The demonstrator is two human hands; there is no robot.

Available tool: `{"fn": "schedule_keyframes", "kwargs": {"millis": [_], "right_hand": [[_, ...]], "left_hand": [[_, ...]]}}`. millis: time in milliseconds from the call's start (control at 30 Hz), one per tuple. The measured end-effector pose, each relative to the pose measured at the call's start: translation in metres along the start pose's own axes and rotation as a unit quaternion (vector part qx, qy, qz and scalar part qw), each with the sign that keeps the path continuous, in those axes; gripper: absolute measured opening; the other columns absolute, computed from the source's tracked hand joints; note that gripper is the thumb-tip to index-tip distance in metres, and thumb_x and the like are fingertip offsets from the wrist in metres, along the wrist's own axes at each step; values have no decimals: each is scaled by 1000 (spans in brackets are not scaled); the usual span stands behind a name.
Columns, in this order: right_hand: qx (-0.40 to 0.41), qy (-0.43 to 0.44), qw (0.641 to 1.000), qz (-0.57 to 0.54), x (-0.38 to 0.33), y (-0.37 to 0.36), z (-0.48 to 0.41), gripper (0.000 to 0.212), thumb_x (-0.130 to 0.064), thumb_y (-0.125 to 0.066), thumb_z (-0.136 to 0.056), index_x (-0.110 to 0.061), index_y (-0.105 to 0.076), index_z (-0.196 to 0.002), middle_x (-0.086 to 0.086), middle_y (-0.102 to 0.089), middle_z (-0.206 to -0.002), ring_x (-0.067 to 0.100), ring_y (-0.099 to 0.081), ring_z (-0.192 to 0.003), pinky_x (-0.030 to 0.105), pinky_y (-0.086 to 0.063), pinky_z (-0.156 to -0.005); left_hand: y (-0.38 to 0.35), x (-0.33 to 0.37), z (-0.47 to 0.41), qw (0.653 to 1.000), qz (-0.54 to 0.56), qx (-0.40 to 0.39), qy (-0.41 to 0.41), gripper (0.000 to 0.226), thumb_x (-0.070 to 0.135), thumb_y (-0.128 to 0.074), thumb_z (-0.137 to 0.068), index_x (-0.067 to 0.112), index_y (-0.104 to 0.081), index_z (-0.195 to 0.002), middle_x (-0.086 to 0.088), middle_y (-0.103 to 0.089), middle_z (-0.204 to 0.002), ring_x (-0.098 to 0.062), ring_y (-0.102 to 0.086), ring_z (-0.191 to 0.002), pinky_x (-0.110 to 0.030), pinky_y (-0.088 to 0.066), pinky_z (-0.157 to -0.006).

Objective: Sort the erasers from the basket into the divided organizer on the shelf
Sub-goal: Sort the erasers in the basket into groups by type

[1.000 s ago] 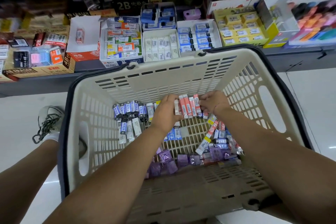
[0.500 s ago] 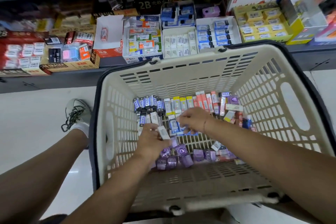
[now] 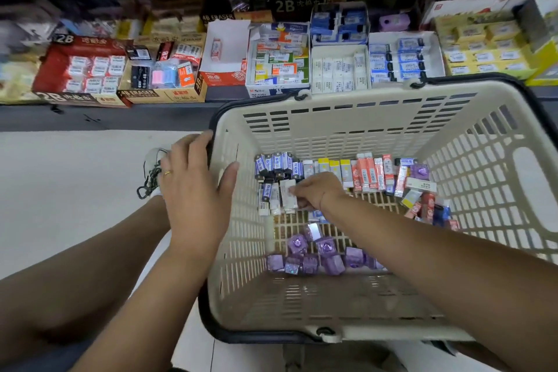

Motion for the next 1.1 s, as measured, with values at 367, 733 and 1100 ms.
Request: {"fn": "schedule_keyframes", "kwargs": {"millis": [367, 733, 1100], "right_hand": [[106, 126, 971, 174, 3, -38, -11, 7, -17, -64, -87, -18, -61, -80, 5, -70, -90, 23, -66, -87, 35, -55, -80], [56, 203, 931, 299, 6, -66, 1, 62, -33, -67, -85, -23, -39, -141, 3, -69, -89, 23, -64, -94, 35, -52, -79], [104, 262, 889, 360, 2, -65, 6, 48, -36, -55, -94, -18, -44, -137, 9, -69, -104, 29, -64, -97, 35, -50, -75]], "left_hand": [[-11, -11, -2, 981, 130, -116, 89, 68, 40, -54, -94, 28, -19, -152, -4, -53, -136, -25, -52, -122, -33, -41, -93], [-14, -14, -3, 980, 130, -112, 99, 70, 44, -54, -93, 30, -17, -152, -2, -53, -138, -25, -53, -120, -34, -43, -92], [-12, -12, -3, 980, 133, -108, 99, 69, 41, -55, -94, 30, -18, -151, 0, -53, -137, -23, -53, -118, -32, -42, -91]]}}
Point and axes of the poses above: each hand's wrist, its own z-axis away from the middle knuckle, its own y-axis out of the back of the hand, x = y × z, the point moved 2 cm from there along -z, towards the middle knuckle
